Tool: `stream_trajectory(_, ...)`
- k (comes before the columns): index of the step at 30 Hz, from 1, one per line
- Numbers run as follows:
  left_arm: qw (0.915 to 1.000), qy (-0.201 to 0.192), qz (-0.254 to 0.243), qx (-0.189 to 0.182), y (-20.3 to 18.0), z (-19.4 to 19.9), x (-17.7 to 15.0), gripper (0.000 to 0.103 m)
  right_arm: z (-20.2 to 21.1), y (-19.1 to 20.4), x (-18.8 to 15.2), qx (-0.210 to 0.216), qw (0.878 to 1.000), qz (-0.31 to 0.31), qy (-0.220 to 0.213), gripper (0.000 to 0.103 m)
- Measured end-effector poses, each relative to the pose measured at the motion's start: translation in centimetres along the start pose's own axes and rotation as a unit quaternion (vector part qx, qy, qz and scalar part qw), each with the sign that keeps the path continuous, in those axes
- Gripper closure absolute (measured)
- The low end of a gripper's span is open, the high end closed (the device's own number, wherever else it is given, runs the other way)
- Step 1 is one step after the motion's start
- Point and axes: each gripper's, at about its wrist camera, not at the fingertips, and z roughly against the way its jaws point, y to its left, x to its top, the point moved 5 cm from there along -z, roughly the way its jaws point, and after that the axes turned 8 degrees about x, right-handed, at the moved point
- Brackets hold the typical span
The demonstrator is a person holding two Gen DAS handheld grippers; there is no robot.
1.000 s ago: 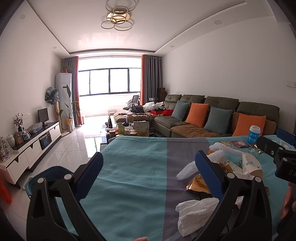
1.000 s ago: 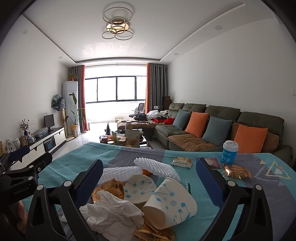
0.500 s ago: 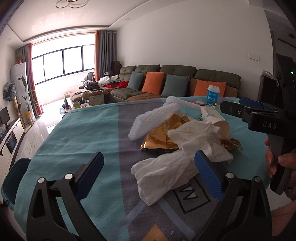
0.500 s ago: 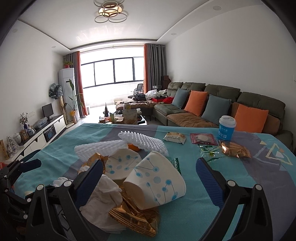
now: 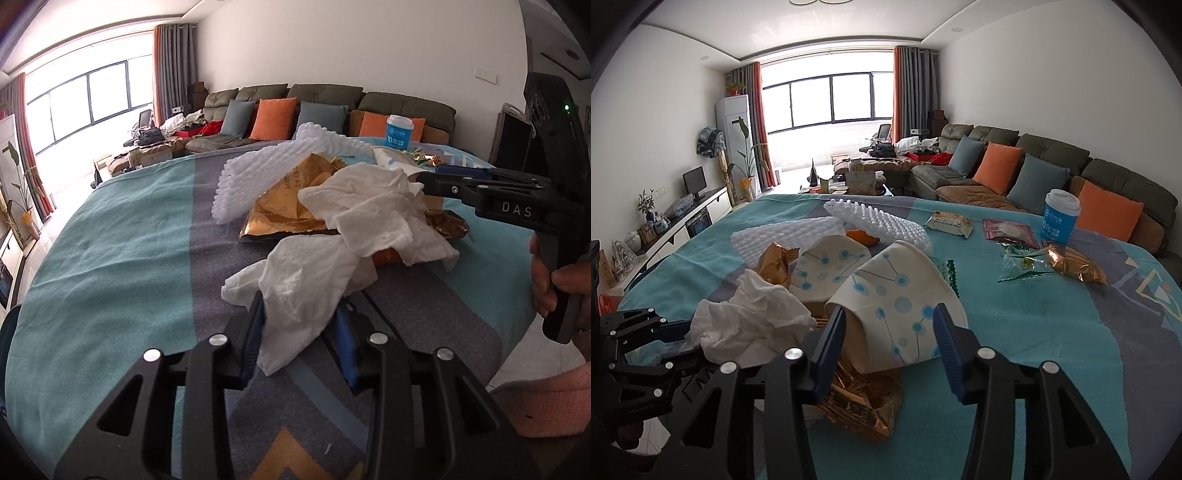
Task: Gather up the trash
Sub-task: 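Grasp the white tissue with the left tool while the right tool grasps a paper cup, then carry tissue and cup to the teal wastebasket and release both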
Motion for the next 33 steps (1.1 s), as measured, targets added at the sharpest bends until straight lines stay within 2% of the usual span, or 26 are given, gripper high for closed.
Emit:
stream_trajectory(1,1.0000,0.000,0.004,-0.004,0.2,0.2,0.1,0.079,-0.1,0.0,-0.1,0.006,1.000,-0.002,0.003,0.079)
stream_trajectory(2,0.9999,-0.001,0.007,-0.007,0.5,0.4,0.1,0.081,-0.1,-0.2,0.0,0.009,1.000,-0.005,0.006,0.084)
stream_trajectory(6,0.9998,-0.006,0.016,-0.013,1.3,1.2,0.2,0.086,0.1,-0.6,0.1,0.019,1.000,-0.014,0.006,0.090)
stream_trajectory(14,0.9992,-0.024,0.032,0.000,3.2,3.1,0.3,0.086,1.9,-0.5,1.7,0.025,0.999,-0.010,-0.020,0.092)
stream_trajectory(20,0.9972,-0.043,0.059,0.018,6.0,5.3,0.6,0.086,3.6,1.2,3.7,0.046,0.998,0.006,-0.047,0.092)
stream_trajectory(27,0.9925,-0.063,0.094,0.047,9.3,7.5,0.7,0.086,4.1,6.2,6.2,0.112,0.990,0.045,-0.069,0.092)
stream_trajectory(33,0.9841,-0.068,0.132,0.098,13.3,8.9,0.4,0.086,2.0,12.7,7.6,0.197,0.975,0.083,-0.059,0.092)
